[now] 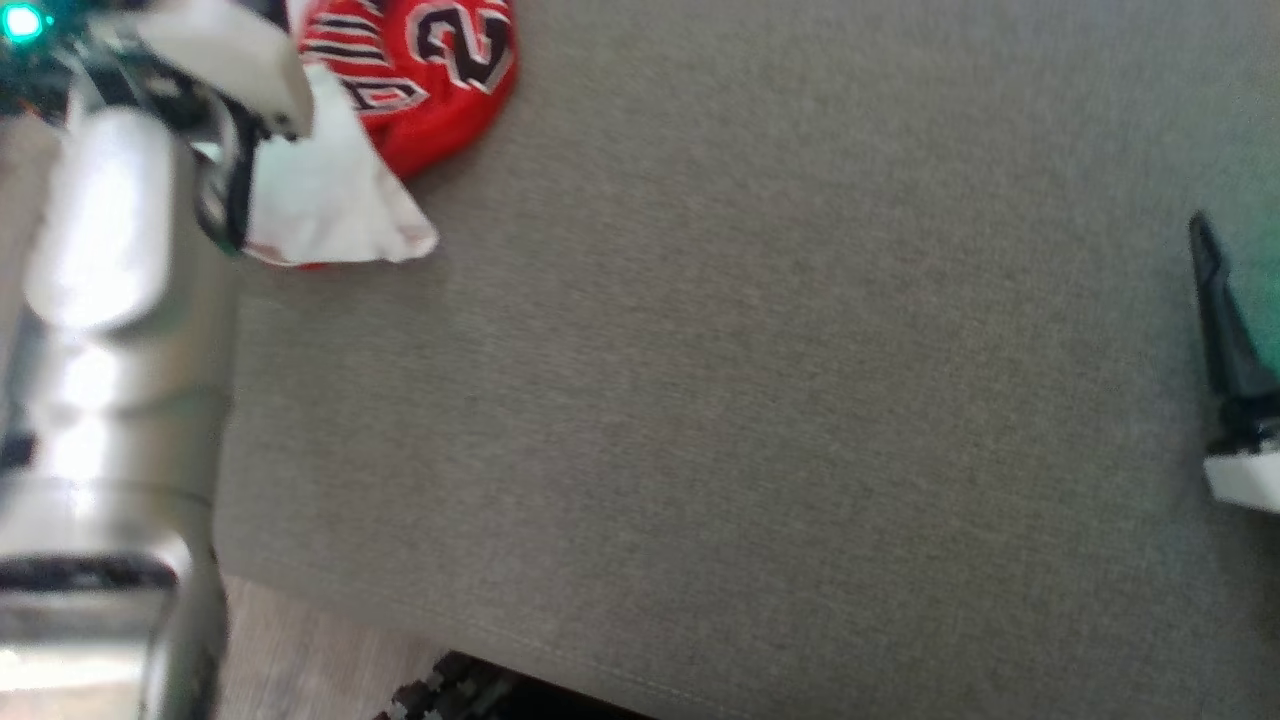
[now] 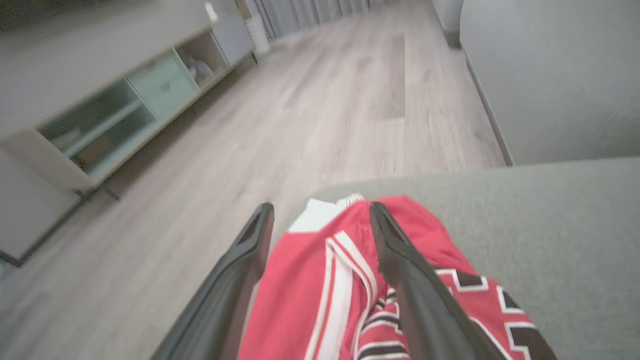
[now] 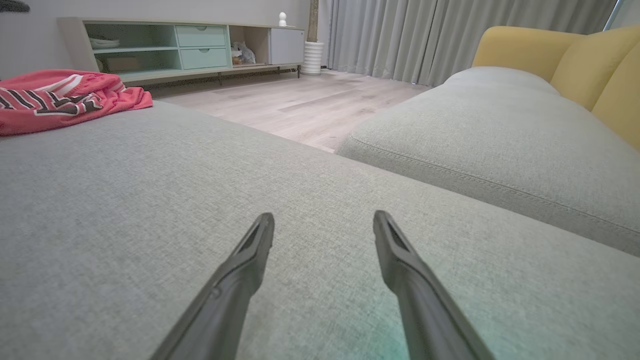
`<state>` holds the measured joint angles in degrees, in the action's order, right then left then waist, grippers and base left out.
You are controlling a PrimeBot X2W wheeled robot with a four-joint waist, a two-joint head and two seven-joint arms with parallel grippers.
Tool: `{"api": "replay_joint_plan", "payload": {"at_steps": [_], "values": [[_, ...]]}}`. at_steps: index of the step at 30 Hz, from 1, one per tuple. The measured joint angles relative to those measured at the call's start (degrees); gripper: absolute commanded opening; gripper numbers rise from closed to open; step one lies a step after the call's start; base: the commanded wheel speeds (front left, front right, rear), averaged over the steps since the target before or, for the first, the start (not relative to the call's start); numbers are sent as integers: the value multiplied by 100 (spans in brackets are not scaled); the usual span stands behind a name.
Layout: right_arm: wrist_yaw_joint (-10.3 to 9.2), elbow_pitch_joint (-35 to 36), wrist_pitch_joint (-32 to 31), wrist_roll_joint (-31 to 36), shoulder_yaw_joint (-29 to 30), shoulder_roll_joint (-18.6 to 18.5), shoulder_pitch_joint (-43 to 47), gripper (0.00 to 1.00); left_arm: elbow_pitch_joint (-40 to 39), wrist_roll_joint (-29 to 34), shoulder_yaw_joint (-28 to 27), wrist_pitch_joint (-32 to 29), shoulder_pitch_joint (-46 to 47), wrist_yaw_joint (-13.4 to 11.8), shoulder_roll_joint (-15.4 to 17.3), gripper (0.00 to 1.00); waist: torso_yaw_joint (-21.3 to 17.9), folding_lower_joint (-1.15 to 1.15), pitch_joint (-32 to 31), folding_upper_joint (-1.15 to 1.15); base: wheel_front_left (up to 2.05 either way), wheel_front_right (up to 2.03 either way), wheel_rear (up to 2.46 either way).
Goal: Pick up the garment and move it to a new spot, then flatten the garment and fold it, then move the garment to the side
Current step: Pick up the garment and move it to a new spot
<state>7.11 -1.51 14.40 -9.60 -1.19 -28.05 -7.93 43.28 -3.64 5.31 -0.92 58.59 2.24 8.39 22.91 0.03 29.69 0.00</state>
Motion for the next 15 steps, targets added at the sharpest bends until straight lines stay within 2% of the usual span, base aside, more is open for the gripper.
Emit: {"api": "replay_joint_plan", "payload": {"at_steps": [6,8,9,10,11,12,15], "values": [[0,264,57,0,-101,-87,-357,100,1428,-215,-62,-877,483,283,143,100,-269,-1,457,0,0,0,0],[0,316,75,0,-141,-73,-461,100,1841,-234,-41,-1087,481,289,219,100,-412,-3,572,0,0,0,0],[0,336,77,0,-146,-59,-511,100,1972,-234,-35,-1139,482,289,265,75,-480,-3,626,0,0,0,0],[0,353,85,0,-148,-41,-563,100,2016,-234,-36,-1125,503,290,324,0,-546,-3,672,0,0,0,0],[0,367,99,0,-142,-4,-608,100,2053,-235,-45,-1056,567,290,404,0,-606,-3,712,0,0,0,0],[0,376,118,0,-108,63,-676,100,2130,-237,-56,-725,680,332,517,0,-706,-3,778,0,0,0,0],[0,313,123,1,-79,155,-703,100,2157,-185,15,3,663,300,581,0,-791,-1,738,0,0,0,0]]}}
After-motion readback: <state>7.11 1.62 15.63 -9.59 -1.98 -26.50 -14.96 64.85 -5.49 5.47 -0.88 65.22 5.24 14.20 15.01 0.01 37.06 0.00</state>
